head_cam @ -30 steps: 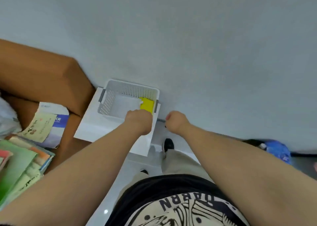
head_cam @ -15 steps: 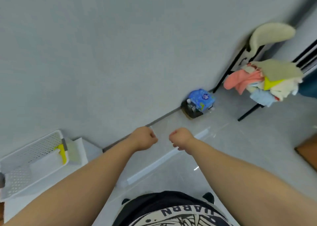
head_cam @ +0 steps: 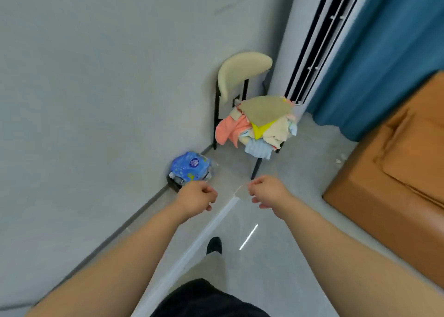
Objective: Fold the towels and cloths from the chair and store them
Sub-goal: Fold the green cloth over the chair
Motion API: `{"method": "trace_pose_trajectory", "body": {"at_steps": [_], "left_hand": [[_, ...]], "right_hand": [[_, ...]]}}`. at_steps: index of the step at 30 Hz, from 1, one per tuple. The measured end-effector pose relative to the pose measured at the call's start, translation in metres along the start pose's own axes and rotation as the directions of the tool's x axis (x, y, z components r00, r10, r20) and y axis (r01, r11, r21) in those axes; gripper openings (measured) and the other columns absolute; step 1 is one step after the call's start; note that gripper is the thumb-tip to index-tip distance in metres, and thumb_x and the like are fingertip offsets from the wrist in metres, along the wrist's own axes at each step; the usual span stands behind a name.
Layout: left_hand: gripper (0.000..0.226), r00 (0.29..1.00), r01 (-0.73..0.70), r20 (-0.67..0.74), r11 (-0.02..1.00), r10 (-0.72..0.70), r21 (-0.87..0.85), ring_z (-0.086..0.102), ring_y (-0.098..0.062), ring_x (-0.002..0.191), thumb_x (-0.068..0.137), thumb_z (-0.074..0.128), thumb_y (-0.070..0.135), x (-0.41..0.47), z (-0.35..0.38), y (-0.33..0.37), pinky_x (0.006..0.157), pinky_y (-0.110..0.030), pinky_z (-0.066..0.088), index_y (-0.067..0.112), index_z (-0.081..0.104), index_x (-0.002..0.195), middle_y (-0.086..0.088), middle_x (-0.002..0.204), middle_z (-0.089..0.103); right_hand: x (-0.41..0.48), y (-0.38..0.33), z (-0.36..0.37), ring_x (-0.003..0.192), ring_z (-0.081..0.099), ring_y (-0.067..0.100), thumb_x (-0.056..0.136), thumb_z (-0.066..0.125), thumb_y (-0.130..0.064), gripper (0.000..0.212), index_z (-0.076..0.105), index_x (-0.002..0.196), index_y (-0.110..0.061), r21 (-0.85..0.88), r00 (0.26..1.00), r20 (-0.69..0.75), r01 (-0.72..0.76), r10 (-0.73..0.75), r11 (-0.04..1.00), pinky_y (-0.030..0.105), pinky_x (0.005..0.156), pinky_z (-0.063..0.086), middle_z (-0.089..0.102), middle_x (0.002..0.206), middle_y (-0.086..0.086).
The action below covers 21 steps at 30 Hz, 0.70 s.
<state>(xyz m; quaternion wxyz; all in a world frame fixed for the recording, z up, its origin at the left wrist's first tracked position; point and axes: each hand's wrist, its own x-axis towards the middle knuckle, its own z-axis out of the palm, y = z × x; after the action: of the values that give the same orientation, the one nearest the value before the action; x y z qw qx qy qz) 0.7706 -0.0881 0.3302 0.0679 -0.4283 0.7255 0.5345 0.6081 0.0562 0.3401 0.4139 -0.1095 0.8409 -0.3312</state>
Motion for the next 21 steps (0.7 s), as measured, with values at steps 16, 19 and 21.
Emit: {"method": "trace_pose_trajectory", "body": {"at_steps": [16, 19, 21], "left_hand": [[0.008, 0.993, -0.109, 0.03, 0.991, 0.112, -0.081, 0.069, -0.01, 0.061, 0.091, 0.064, 0.015, 0.355, 0.088, 0.303, 0.06, -0.025, 0.051, 0.014, 0.07, 0.085, -0.001, 0.083, 0.073], [0.008, 0.994, -0.104, 0.02, 0.993, 0.105, -0.051, 0.068, -0.008, 0.059, 0.091, 0.061, 0.013, 0.393, 0.094, 0.343, 0.058, -0.025, 0.049, 0.012, 0.069, 0.088, -0.001, 0.084, 0.073], [0.009, 0.996, -0.094, -0.006, 0.995, 0.093, -0.024, 0.067, -0.006, 0.059, 0.091, 0.06, 0.013, 0.415, 0.098, 0.361, 0.054, -0.022, 0.048, 0.012, 0.069, 0.088, 0.0, 0.085, 0.074]], "right_hand": [[0.304, -0.1, -0.294, 0.078, 0.068, 0.023, 0.09, 0.056, -0.019, 0.01, 0.064, 0.087, -0.013, -0.163, 0.997, -0.031, 0.068, -0.073, 0.984, 0.028, 0.062, 0.046, 0.063, 0.081, 0.001], [0.355, -0.117, -0.328, 0.072, 0.05, 0.018, 0.087, 0.052, -0.013, 0.006, 0.055, 0.083, -0.015, -0.177, 0.997, -0.028, 0.071, -0.077, 0.982, 0.031, 0.062, 0.038, 0.052, 0.079, 0.006], [0.391, -0.125, -0.346, 0.074, 0.052, 0.02, 0.088, 0.05, -0.011, 0.008, 0.056, 0.084, -0.014, -0.202, 0.998, -0.005, 0.059, -0.061, 0.978, 0.03, 0.062, 0.041, 0.054, 0.081, 0.007]]}}
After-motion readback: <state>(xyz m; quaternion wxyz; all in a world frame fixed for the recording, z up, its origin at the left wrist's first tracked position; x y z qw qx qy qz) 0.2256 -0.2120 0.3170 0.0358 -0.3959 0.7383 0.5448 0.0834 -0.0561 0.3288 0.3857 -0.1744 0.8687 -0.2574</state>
